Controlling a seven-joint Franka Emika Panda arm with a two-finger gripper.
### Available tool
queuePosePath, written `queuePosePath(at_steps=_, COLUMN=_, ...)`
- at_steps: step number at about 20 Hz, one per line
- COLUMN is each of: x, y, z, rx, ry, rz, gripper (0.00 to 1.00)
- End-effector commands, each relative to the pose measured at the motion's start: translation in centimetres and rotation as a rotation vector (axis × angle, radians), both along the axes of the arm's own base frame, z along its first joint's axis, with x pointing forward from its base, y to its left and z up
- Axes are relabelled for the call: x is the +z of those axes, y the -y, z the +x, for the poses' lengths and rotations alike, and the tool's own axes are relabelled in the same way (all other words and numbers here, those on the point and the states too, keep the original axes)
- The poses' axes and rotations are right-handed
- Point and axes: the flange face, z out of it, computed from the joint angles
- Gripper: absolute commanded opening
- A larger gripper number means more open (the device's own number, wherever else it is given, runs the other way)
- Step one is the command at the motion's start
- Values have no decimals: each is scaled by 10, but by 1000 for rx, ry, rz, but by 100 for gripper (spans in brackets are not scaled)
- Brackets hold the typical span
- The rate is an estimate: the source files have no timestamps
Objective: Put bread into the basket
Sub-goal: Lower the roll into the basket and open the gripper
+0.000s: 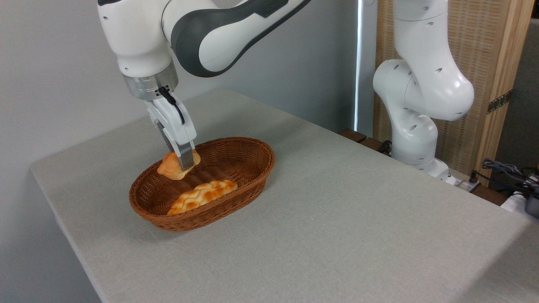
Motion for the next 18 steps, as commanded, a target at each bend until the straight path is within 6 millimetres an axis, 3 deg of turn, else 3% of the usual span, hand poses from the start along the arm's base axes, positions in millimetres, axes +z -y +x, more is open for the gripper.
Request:
queuePosePath(at_steps=1, x=2, y=-2, z=0, rx=7, ry=15, rz=-10, gripper=100)
queuePosePath(at_steps=9, x=4, y=-2, z=0, rx=9, ry=18, rz=-10, gripper=100)
queuePosePath(at_steps=12, x=15, y=-14, z=4, rx=18, ry=42, rz=-8, gripper=100)
queuePosePath(at_steps=13, x=25, y=-20, z=7, rx=33, ry=60, rz=-10, gripper=100)
queuePosePath(at_steps=16, x=61, y=-68, z=20, rx=118, ry=119, rz=-16, gripper=100)
queuePosePath(at_steps=18, x=83, y=-90, z=19, rx=149, ry=138, rz=-8, gripper=100)
